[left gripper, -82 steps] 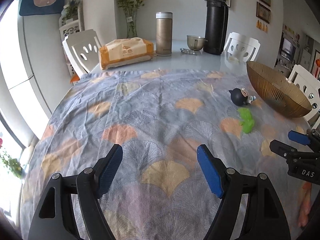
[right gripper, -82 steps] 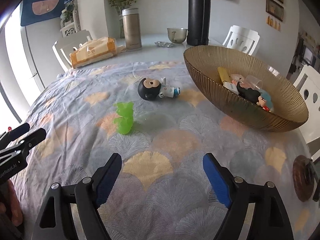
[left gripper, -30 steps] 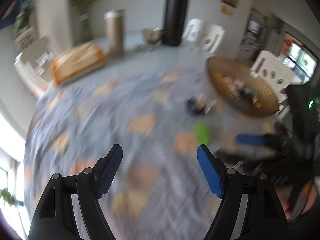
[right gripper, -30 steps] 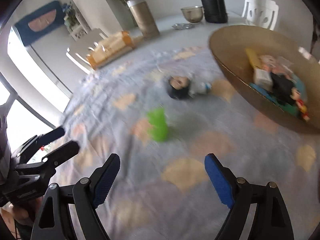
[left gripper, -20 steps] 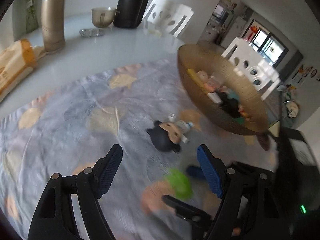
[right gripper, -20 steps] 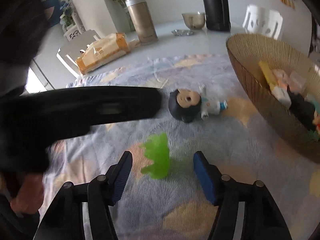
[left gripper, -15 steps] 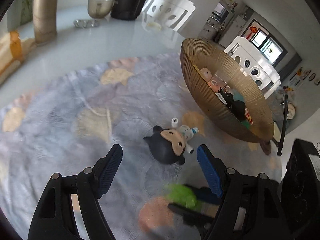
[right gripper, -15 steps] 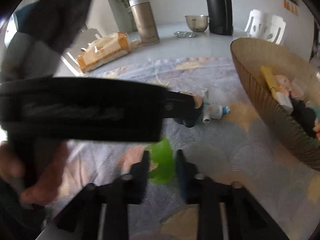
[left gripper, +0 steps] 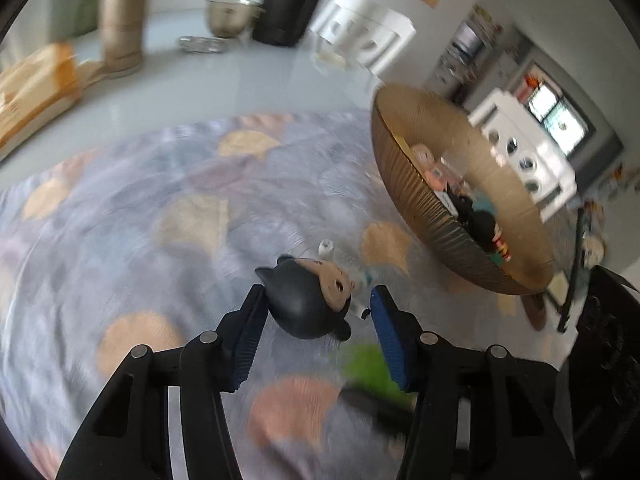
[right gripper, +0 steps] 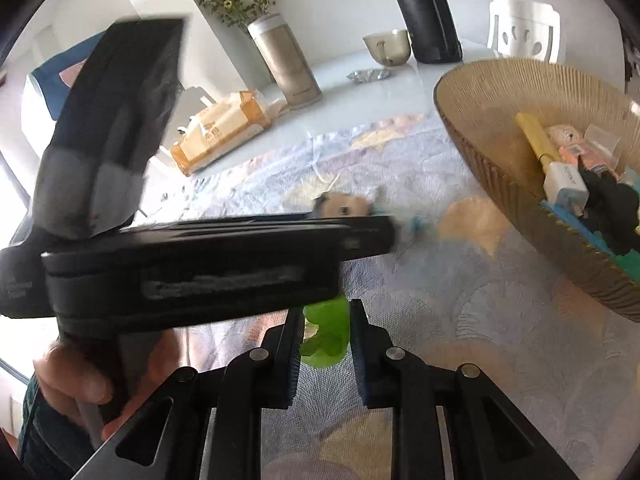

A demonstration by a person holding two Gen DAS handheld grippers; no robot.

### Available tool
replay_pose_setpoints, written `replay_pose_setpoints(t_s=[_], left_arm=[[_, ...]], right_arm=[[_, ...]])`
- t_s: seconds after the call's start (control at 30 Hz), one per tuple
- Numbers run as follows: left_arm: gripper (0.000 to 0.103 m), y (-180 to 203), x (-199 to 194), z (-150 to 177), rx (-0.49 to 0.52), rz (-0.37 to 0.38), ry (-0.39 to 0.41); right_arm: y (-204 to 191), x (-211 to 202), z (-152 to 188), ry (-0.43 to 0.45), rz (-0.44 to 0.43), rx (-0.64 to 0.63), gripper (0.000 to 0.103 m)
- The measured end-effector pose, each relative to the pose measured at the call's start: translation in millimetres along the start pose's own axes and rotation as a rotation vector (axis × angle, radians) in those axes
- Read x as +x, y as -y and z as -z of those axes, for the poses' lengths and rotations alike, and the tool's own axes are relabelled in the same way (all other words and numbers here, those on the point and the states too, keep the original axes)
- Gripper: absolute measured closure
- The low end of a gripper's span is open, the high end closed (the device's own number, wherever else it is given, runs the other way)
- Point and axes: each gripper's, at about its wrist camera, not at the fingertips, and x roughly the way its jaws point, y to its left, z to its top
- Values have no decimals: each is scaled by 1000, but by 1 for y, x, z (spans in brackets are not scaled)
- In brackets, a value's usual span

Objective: Organize rigid objects
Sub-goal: 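Grasp black-haired figure with left gripper while right gripper grasps lime green toy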

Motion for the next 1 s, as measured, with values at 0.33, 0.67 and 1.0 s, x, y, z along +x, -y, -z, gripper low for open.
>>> replay_pose_setpoints(t_s=[0.33, 0.67, 1.0], left_arm=[[71, -19, -82, 78, -164, -142, 190], [60, -32, -68, 95, -174, -75, 136], [27, -10, -57, 109, -55, -200, 101]], right_arm=[[4, -46, 26, -43, 26, -104, 82], [24, -52, 48, -42, 19, -149, 82], [31, -50, 47, -44, 52, -118, 28]])
